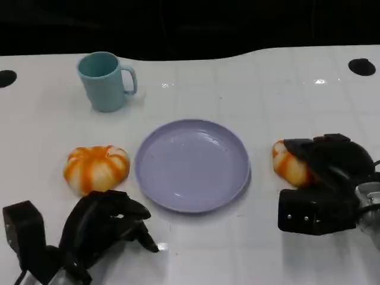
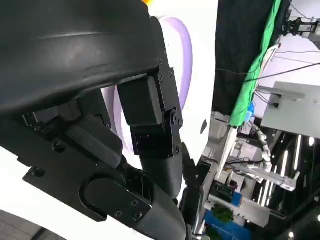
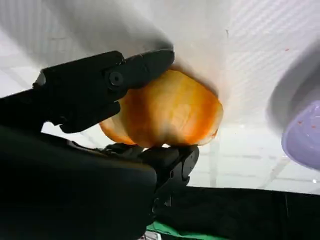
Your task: Grasp the bread from the table and place it into the plate.
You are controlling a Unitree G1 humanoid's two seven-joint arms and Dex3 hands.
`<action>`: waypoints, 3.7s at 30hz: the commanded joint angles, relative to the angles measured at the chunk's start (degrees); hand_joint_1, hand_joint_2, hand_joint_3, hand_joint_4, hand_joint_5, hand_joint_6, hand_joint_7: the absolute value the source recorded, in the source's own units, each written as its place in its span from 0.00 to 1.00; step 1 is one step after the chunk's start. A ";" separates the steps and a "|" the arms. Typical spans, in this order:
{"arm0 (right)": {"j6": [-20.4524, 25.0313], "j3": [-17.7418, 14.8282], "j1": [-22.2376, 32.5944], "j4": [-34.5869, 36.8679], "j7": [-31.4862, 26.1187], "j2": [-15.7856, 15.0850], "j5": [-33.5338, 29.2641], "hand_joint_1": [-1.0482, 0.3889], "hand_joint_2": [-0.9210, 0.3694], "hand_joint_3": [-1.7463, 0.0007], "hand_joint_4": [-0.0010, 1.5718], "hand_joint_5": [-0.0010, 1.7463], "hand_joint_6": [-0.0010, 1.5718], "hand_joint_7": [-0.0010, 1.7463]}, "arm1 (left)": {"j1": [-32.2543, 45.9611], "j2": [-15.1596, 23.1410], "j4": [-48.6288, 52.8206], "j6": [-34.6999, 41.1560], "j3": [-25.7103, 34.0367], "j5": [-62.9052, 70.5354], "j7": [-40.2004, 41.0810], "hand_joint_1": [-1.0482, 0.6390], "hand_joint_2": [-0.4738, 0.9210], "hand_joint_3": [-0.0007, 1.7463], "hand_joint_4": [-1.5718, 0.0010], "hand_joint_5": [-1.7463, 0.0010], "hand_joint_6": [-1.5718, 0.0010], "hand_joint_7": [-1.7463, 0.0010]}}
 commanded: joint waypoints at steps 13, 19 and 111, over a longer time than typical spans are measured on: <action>-14.85 -1.24 -2.62 6.72 -15.62 -0.51 3.89 0.69 0.30 0.47 0.59 1.00 0.51 0.88 | 0.93 0.27 -0.77 -0.11 -0.22 0.54 1.18 0.00 0.86 0.00 0.00 0.67 0.00 0.89; -16.70 -2.09 -3.96 5.47 -19.68 0.46 4.71 0.72 0.36 0.40 0.60 1.00 0.49 0.94 | 1.61 0.13 -1.90 0.62 -0.50 0.19 1.33 0.00 0.85 0.00 0.00 0.66 0.00 0.89; -23.65 -5.75 9.15 -27.59 3.36 0.38 10.68 0.52 0.01 0.97 0.32 0.41 0.45 0.11 | 2.04 0.04 -1.71 -1.51 -1.90 1.21 1.45 0.00 0.87 0.00 0.00 0.66 0.00 0.89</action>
